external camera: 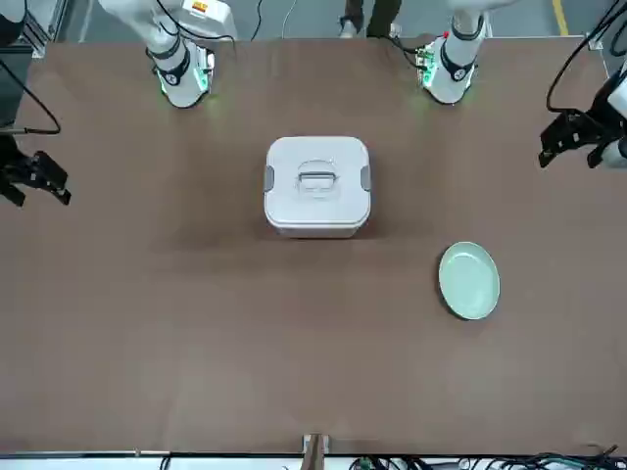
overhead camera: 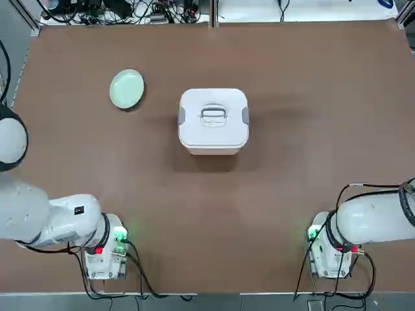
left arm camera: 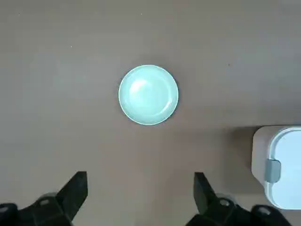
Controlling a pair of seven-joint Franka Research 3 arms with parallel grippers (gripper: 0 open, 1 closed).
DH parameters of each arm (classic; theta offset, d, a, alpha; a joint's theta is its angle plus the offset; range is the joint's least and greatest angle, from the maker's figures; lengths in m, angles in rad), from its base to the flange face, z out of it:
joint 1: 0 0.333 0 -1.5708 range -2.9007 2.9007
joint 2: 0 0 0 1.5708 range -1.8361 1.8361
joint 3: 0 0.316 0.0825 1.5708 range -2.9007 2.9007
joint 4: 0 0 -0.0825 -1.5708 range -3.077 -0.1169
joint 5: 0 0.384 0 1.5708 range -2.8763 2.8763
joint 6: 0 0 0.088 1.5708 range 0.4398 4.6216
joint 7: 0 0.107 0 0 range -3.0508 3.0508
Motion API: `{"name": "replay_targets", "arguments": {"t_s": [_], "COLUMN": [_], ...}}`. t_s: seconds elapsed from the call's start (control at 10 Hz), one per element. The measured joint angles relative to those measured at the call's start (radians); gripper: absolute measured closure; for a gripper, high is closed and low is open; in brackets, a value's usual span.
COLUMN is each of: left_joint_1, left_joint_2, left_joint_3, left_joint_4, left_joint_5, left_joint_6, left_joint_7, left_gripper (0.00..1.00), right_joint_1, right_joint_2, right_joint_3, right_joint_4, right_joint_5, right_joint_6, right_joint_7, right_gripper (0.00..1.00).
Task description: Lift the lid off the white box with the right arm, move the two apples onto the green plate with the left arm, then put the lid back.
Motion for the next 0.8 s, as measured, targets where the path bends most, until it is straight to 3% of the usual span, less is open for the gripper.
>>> {"name": "replay_targets", "arguments": {"t_s": [0.8], "left_joint_1": [0.001], "left_joint_2": [-0.015], "left_joint_3": [0.0], "left_joint_4": [0.004], "left_joint_5": [0.001], "left_joint_6": [-0.025], "left_joint_7": [0.009], "left_gripper": [0.0], "right_joint_1": [-0.002], "right_joint_2": [0.0], "right_joint_3": [-0.002], "right_joint_4": [0.0], "right_joint_5": [0.0], "right_joint_6": [0.0], "right_joint_7": [0.0], "right_gripper": [0.0]}}
